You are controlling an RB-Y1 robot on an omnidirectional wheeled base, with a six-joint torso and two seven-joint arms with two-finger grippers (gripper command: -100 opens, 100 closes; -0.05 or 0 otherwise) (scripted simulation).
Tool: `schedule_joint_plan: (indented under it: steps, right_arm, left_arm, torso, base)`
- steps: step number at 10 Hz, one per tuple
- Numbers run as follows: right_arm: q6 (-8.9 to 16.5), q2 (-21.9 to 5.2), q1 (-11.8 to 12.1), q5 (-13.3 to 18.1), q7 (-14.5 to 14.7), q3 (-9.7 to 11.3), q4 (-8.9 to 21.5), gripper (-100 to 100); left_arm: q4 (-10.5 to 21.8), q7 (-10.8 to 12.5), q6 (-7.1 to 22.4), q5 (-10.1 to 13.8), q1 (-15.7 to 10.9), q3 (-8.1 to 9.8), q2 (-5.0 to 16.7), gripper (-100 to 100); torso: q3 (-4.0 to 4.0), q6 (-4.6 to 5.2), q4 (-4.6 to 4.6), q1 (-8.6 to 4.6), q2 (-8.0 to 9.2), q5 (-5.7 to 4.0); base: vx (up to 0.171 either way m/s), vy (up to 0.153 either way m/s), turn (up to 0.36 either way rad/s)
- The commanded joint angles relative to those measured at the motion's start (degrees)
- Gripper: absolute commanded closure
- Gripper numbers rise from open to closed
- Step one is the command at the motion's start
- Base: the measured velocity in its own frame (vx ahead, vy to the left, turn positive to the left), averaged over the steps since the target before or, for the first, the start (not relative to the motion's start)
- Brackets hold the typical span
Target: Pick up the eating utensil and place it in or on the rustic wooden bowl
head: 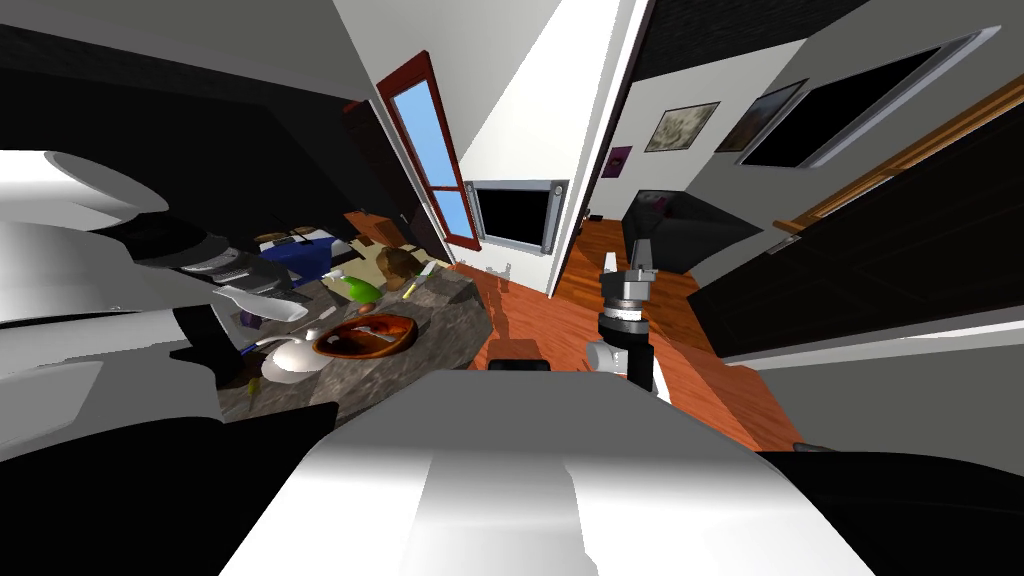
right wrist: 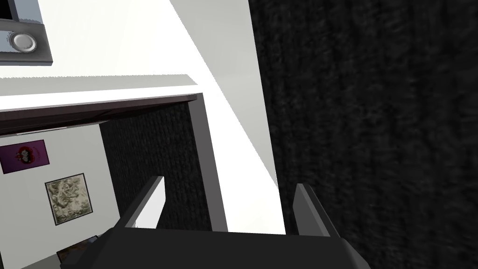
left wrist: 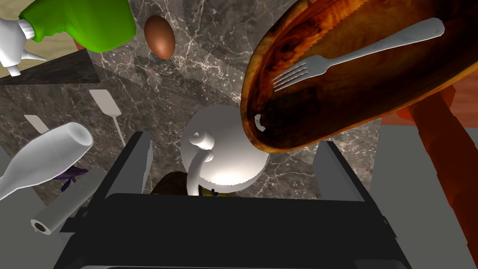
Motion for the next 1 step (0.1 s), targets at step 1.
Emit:
schedule_joint_plan:
  steps: [1]
  right_arm:
    - [0.00,0.00,0.00,0.00,0.00,0.00,0.00,0]
  left_arm:
    - [0.00,0.00,0.00,0.00,0.00,0.00,0.00,0]
  torso:
    - [0.00,0.00,0.00,0.00,0.00,0.00]
  base:
    - [0.000,0.000,0.000]
